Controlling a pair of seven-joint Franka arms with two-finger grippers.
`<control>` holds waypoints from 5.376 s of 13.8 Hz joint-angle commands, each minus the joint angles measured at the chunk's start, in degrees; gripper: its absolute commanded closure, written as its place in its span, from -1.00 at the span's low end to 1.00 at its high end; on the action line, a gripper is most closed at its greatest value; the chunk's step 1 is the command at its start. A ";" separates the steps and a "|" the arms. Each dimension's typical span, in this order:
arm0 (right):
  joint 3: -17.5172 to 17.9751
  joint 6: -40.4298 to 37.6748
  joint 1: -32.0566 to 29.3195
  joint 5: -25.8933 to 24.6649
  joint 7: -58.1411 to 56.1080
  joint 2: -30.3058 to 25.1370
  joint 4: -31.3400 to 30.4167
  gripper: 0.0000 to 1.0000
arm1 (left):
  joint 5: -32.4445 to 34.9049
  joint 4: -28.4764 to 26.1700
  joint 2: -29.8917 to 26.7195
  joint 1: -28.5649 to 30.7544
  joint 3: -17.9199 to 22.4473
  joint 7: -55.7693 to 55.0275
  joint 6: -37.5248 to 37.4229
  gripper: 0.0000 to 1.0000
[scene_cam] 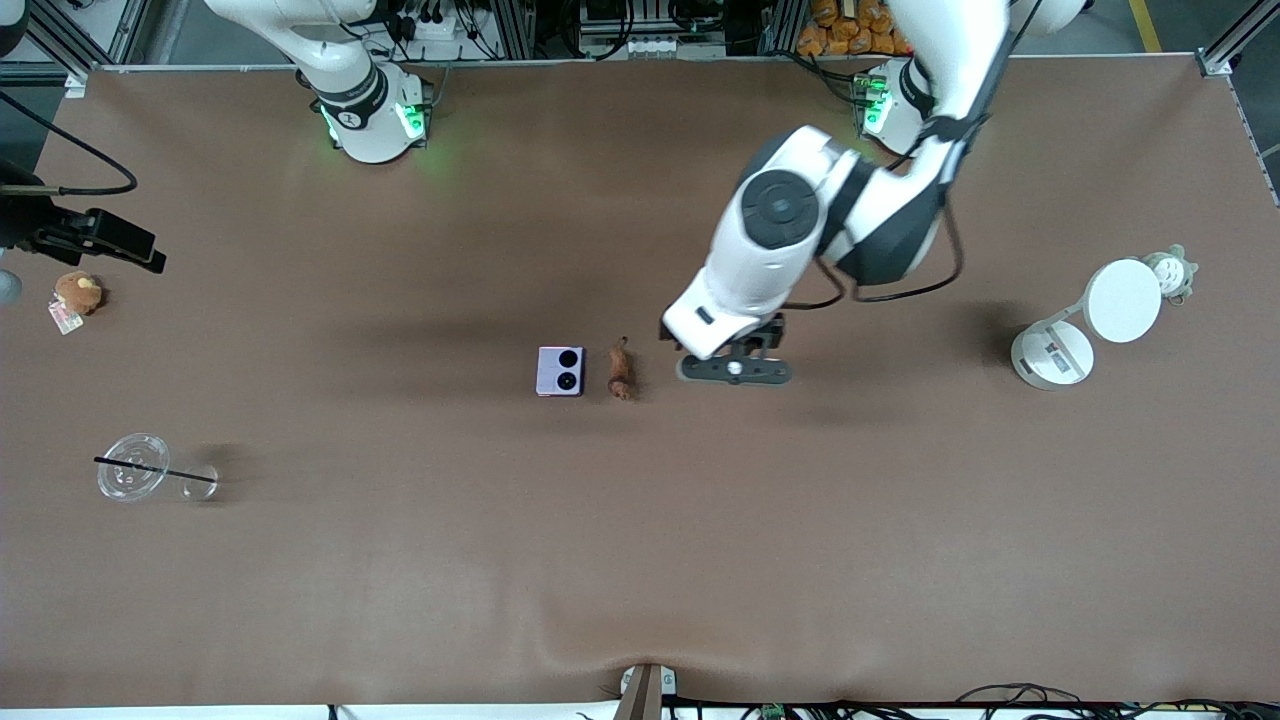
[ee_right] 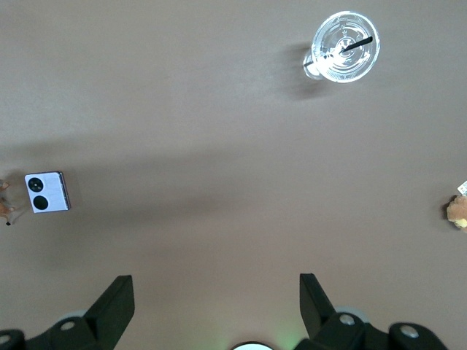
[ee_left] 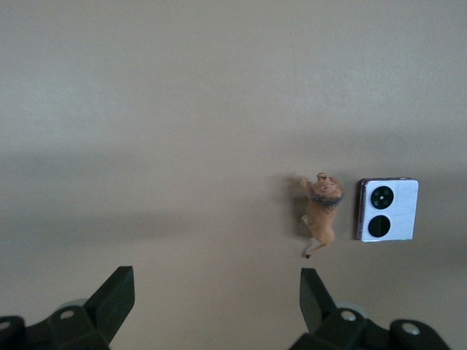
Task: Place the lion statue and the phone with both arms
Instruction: 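Reach the left gripper down to the brown lion statue, then close the left gripper on the lion statue and lift it, then carry the lion toward the white cup with the left gripper, then lower the lion by the white cup while the right gripper reaches the phone, then open the left gripper on the lion while the right gripper grasps the phone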
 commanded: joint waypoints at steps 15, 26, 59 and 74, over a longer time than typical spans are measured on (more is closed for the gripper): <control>0.93 0.32 -0.89 -0.26 -0.05 0.47 -0.77 -1.00 | 0.60 4.51 17.67 -10.05 1.11 -9.58 21.70 -0.97; 1.02 0.41 1.04 -0.26 0.39 1.43 -1.12 -1.00 | 5.00 4.25 19.35 -10.75 1.11 -9.58 22.93 0.87; 1.02 11.38 15.10 0.62 11.82 8.55 -5.34 -1.00 | 5.00 -51.91 -17.48 37.05 0.41 50.53 31.63 1.00; 1.02 34.14 30.04 0.00 22.64 25.77 -8.15 -1.00 | 4.38 -49.37 -13.71 39.34 0.67 50.63 32.51 0.62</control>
